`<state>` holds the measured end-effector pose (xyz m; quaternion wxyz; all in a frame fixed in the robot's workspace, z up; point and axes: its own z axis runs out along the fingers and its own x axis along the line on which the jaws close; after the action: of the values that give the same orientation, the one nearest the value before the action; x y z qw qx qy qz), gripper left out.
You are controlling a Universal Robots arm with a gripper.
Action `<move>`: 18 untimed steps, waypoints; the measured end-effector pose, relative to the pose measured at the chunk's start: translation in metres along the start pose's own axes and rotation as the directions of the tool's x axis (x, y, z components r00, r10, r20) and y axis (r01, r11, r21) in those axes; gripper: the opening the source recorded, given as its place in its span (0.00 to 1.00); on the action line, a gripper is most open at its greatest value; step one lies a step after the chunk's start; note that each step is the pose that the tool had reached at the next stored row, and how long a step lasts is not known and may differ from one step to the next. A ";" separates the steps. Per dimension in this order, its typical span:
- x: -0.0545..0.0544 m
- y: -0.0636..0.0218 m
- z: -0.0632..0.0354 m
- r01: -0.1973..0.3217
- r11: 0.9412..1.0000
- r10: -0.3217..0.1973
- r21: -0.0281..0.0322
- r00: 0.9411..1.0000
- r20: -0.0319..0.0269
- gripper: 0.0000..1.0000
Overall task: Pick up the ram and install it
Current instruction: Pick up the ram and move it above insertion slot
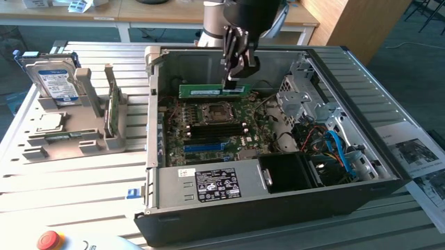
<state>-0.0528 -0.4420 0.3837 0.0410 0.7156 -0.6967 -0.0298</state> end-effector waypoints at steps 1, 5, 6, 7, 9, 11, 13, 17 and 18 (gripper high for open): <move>0.000 -0.0029 -0.0003 0.000 1.000 0.000 0.000 1.000 0.000 0.12; 0.001 -0.0137 -0.0013 0.000 1.000 0.000 -0.001 1.000 0.000 0.12; 0.001 -0.0166 -0.0016 0.000 1.000 0.000 -0.002 1.000 0.000 0.12; 0.002 -0.0191 -0.0019 0.000 1.000 0.000 -0.002 1.000 0.000 0.12; 0.002 -0.0211 -0.0021 0.000 1.000 0.000 -0.002 1.000 0.000 0.12; 0.002 -0.0210 -0.0021 0.000 1.000 0.000 -0.002 1.000 0.000 0.12; 0.002 -0.0211 -0.0021 0.000 1.000 0.000 -0.002 1.000 0.000 0.12; 0.002 -0.0211 -0.0021 0.000 1.000 0.000 -0.002 1.000 0.000 0.12; 0.002 -0.0211 -0.0021 0.000 1.000 0.000 -0.001 1.000 0.000 0.12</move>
<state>-0.0316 -0.4430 0.3837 0.0414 0.7156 -0.6966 -0.0303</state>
